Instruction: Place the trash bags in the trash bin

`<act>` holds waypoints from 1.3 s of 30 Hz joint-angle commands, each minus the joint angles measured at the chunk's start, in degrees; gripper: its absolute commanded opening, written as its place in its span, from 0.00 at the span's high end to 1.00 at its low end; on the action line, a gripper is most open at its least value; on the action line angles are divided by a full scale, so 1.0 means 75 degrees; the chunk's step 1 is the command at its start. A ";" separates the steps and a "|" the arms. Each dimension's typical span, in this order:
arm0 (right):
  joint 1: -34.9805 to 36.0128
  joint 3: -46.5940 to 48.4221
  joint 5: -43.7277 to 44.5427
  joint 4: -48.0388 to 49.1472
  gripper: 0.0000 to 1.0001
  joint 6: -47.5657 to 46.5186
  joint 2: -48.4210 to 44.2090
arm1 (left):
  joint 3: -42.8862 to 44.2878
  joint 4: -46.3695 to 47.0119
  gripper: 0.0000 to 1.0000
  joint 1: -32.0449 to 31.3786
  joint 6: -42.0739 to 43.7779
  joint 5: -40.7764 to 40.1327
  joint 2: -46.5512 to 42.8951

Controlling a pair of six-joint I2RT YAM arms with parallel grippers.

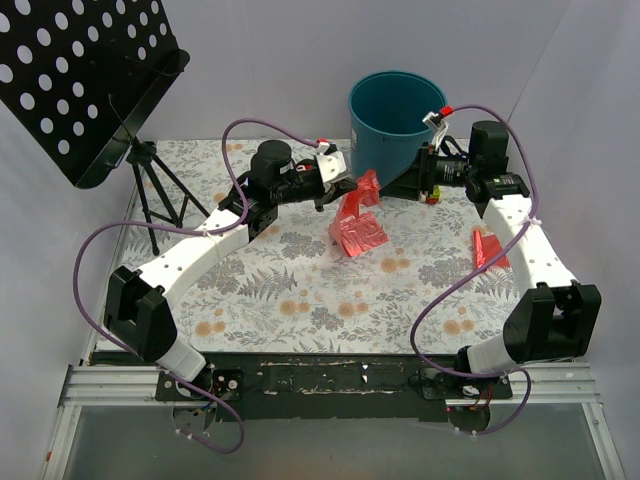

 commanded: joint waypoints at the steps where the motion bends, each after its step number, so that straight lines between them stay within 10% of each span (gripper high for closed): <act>1: 0.0015 0.0079 0.0066 0.0358 0.21 -0.0207 -0.0130 | 0.0126 -0.0140 1.00 -0.0012 0.0010 0.0124 -0.0329; 27: 0.0284 -0.0015 0.0161 0.1037 0.49 0.0144 0.0291 | 0.0091 0.0400 1.00 0.0058 -0.0635 0.0652 -0.0341; 34: 0.0284 -0.0027 -0.0026 0.1424 0.99 0.0402 0.0385 | 0.0068 0.0306 1.00 0.0128 -0.0670 0.0617 -0.0352; 39: -0.0043 -0.0109 0.0008 0.1391 0.99 0.0672 0.0339 | 0.0044 0.0165 1.00 0.0292 -0.0553 0.0546 -0.0399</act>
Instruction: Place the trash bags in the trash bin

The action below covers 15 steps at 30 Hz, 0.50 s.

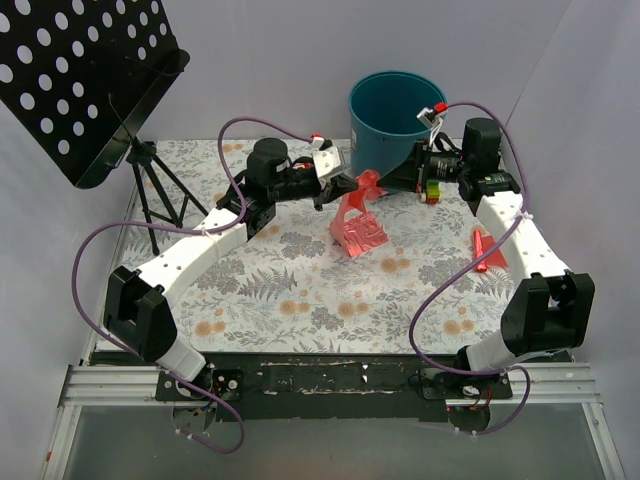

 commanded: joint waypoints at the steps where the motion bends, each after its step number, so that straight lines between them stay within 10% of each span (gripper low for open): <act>1: -0.0390 -0.0112 -0.0117 0.0346 0.99 0.0258 -0.0035 | 0.0042 -0.0170 1.00 0.0216 0.0076 0.0007 -0.0434; 10: -0.0673 -0.0218 -0.0152 0.0323 0.97 -0.0068 -0.0304 | 0.0006 -0.0346 1.00 0.0381 0.0089 0.0357 -0.0552; 13: -0.0264 0.0075 -0.0059 -0.0191 0.44 -0.1179 -0.0573 | 0.0123 -0.0416 1.00 0.0381 -0.0017 0.0931 -0.0470; 15: 0.0017 0.0111 0.0175 -0.0368 0.31 -0.2000 -0.0842 | 0.0426 -0.0812 1.00 0.0404 -0.0040 0.1481 -0.0330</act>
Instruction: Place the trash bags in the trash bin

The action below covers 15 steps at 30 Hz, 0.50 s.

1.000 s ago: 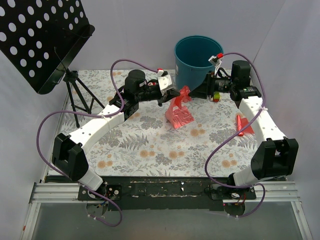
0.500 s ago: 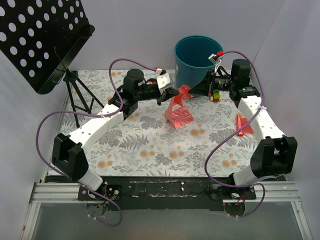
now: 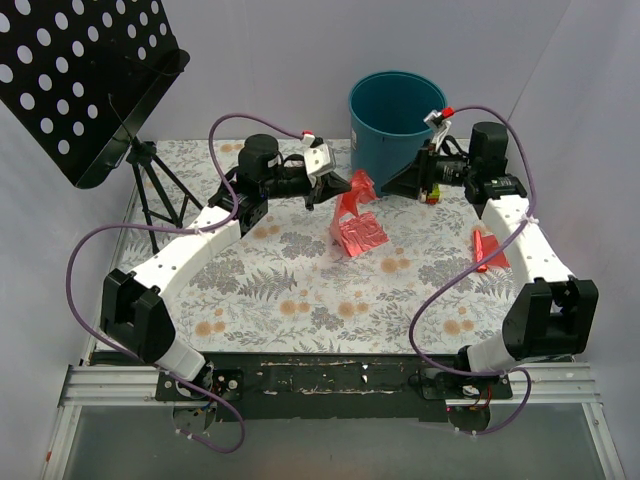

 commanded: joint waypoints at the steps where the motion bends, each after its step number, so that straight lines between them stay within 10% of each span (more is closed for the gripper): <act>1: 0.0584 0.0387 0.0057 -0.0336 0.30 -0.1885 -0.0767 | 0.0657 -0.0750 1.00 0.0072 -0.0122 0.1244 -0.0125; 15: 0.0948 0.1114 -0.0377 -0.1486 0.31 -0.3624 -0.0686 | 0.2300 -0.2861 1.00 0.0576 0.0850 0.2992 0.0696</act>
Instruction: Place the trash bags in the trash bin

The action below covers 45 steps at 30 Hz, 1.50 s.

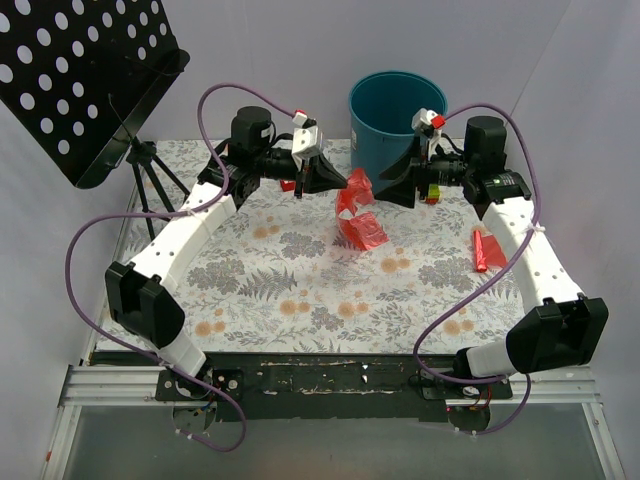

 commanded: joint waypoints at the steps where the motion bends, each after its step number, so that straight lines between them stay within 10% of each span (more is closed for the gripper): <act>1: 0.0152 0.0476 -0.0275 -0.0163 0.31 -0.0304 -0.0016 | 0.0217 -0.0480 1.00 -0.0009 0.0288 0.0497 0.0008; 22: 0.0633 0.1344 -0.0662 -0.0749 0.44 -0.0245 0.0758 | -0.0076 -0.0070 1.00 0.0084 0.0241 0.0404 -0.0144; 28: 0.0633 0.1344 -0.0744 -0.0819 0.61 -0.0280 0.0711 | -0.0053 -0.0070 1.00 0.0119 0.0253 0.0357 -0.0133; 34: 0.0598 0.1344 -0.0814 -0.0842 0.98 -0.0257 0.0688 | -0.0099 -0.0105 1.00 0.0119 0.0323 0.0252 -0.0132; 45: -0.0023 0.1180 -0.0990 -0.0784 0.99 0.0493 0.0688 | -0.0755 0.0176 1.00 0.0365 0.0346 -0.0252 -0.0624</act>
